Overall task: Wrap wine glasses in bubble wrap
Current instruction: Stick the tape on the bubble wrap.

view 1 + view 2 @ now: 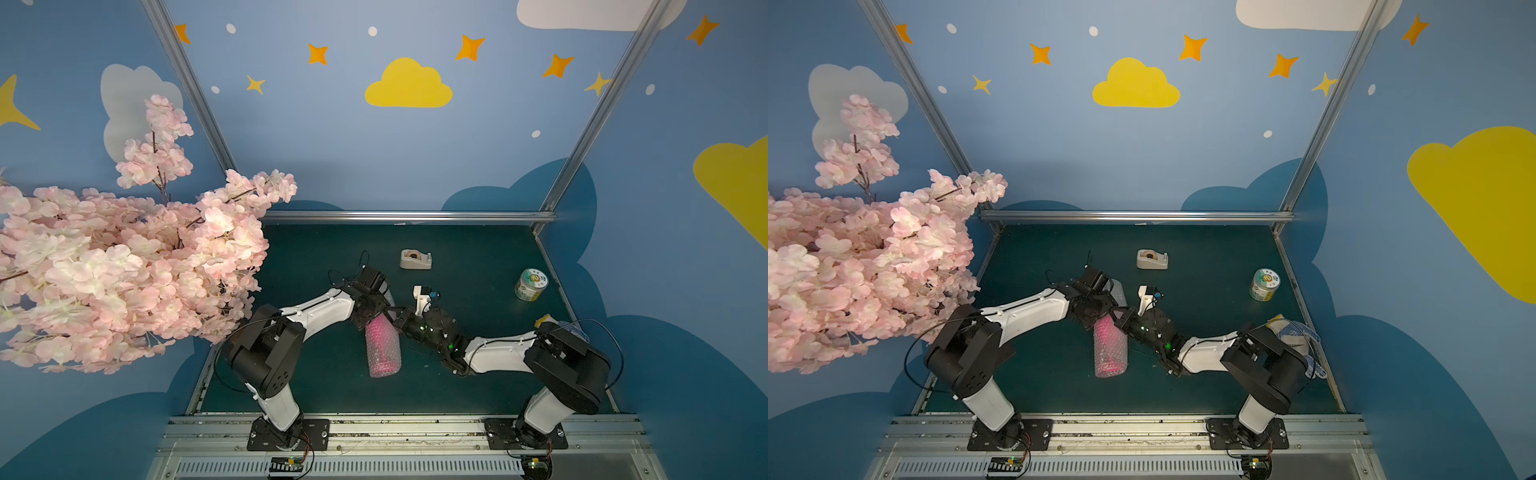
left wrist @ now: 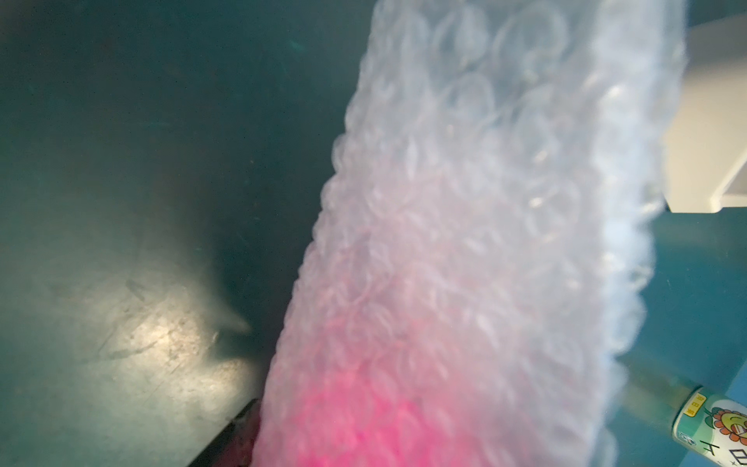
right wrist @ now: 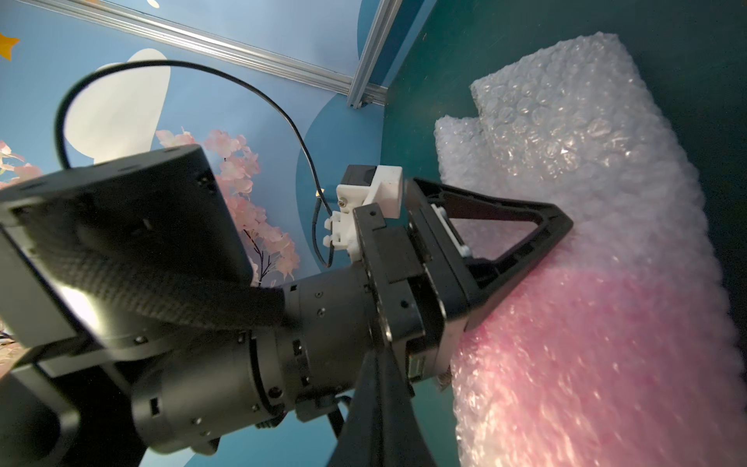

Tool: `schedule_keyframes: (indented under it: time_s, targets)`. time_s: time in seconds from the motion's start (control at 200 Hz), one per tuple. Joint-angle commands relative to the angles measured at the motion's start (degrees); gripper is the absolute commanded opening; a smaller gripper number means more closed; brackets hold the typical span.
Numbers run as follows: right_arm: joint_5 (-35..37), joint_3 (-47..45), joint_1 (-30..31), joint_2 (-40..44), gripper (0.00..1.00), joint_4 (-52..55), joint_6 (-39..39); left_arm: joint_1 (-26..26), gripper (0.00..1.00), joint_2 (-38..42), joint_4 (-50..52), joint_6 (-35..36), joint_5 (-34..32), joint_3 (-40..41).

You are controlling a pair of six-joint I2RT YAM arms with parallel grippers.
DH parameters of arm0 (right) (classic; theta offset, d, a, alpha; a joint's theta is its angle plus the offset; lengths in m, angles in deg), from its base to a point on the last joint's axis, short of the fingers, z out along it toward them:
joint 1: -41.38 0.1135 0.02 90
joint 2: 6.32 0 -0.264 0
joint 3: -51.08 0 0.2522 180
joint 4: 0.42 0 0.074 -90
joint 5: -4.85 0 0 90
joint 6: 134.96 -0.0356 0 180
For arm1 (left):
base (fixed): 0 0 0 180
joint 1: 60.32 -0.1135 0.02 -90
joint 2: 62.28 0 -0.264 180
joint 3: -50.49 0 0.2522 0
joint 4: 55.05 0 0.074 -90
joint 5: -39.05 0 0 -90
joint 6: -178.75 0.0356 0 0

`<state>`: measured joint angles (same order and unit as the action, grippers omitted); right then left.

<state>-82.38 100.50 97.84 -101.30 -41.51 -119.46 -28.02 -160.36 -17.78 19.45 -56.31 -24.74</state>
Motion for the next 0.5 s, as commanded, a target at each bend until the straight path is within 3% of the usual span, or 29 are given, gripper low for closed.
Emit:
schedule_keyframes:
  time_s: [0.0,0.496]
  targets:
    - [0.0,0.9,0.3,-2.8,0.00,-1.5,-0.5,0.1,0.78,-0.2,1.2,-0.7,0.7,0.4]
    - [1.0,0.1,0.4,-5.7,0.00,-2.5,-0.2,-0.1,0.78,0.0,0.9,-2.2,2.3,1.2]
